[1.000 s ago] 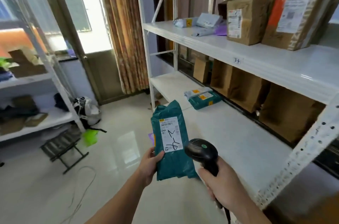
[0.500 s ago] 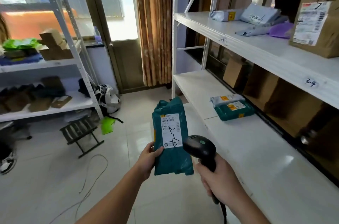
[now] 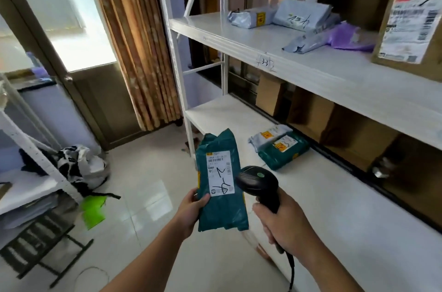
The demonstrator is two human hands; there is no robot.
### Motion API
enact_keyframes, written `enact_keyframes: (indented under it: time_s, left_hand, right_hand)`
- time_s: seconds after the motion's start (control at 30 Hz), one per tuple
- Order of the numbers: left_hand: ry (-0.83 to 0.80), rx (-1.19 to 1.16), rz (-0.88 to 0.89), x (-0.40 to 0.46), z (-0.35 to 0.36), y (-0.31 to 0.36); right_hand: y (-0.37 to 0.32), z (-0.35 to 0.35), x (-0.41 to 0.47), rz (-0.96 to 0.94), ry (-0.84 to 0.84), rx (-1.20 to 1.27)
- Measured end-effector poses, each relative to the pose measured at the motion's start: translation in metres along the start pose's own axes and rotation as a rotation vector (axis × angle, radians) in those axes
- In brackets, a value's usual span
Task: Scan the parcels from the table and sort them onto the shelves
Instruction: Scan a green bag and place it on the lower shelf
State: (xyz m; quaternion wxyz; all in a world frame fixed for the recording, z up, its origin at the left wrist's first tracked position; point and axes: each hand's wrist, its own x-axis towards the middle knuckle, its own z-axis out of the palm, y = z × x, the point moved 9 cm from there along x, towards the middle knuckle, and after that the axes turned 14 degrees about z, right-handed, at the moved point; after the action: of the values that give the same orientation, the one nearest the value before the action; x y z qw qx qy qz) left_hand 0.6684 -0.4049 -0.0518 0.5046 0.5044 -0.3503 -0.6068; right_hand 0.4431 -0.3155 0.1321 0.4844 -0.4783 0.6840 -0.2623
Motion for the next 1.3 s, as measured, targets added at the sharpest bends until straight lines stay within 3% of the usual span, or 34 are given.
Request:
enact_keyframes:
  time_s: [0.4, 0.73, 1.03, 1.3]
  left_hand:
    - [-0.300, 0.157, -0.096, 0.168, 0.157, -0.038]
    - [-0.506, 0.438, -0.171, 0.267, 0.269, -0.093]
    - [-0.798, 0.705, -0.165, 0.333, 0.336, -0.145]
    - [-0.849, 0.829, -0.195, 0.355, 0.367, -0.148]
  right_hand:
    - [0.023, -0.091, 0.105, 0.155, 0.227, 0.115]
    - [0.046, -0.160, 0.132, 0.297, 0.481, 0.230]
    - [0.051, -0.168, 0.153, 0.454, 0.739, 0.369]
    - [0.061, -0.148, 0.175, 0.511, 0.851, 0.478]
